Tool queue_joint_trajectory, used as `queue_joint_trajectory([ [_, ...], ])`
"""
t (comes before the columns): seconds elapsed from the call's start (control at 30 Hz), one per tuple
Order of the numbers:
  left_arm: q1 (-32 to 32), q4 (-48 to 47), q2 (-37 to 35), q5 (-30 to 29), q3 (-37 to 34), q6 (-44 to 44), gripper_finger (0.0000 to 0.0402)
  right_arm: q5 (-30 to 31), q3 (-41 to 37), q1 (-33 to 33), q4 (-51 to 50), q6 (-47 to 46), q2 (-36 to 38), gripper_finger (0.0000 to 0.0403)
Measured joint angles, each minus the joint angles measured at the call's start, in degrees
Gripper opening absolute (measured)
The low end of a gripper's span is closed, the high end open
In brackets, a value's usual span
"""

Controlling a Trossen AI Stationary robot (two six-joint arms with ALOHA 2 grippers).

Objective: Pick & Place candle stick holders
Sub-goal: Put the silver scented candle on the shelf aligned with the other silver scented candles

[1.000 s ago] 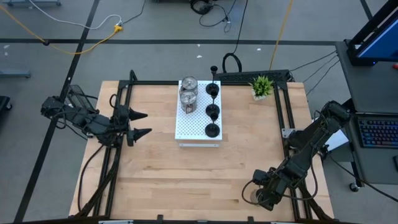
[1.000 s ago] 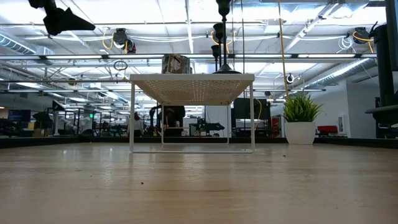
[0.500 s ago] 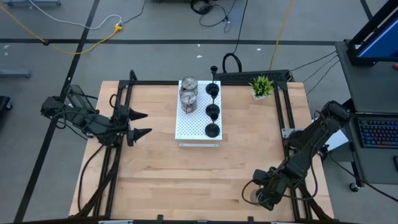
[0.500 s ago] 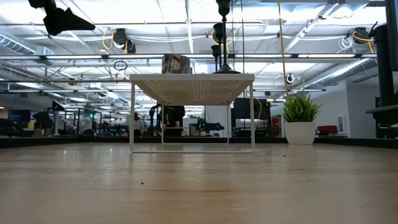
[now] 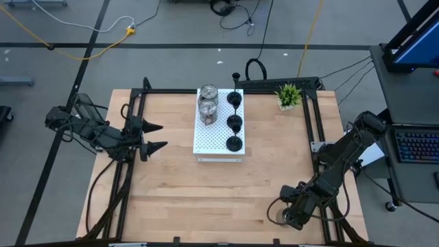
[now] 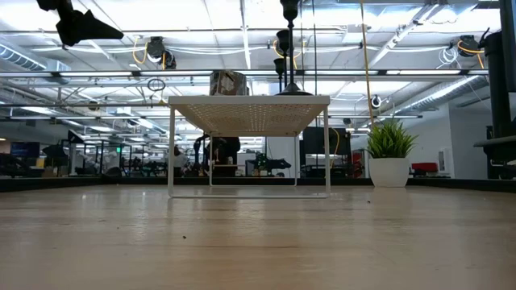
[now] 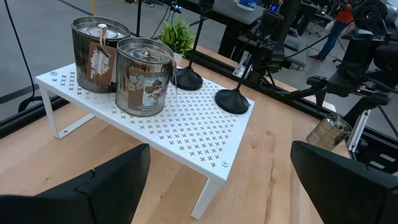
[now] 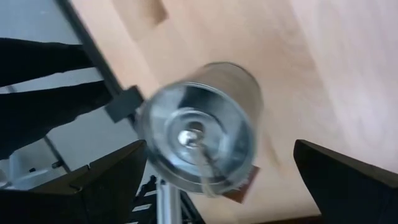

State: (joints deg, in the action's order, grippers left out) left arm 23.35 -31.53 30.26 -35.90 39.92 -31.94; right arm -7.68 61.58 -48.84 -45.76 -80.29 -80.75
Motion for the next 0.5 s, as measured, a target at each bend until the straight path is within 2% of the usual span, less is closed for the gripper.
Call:
queue_joint_trajectory([
  [0.5,0.0,0.0,0.0,0.0,0.0,-0.2,0.0395,-1.6,0.0,0.0,1.4,-1.3,0.0,0.04],
])
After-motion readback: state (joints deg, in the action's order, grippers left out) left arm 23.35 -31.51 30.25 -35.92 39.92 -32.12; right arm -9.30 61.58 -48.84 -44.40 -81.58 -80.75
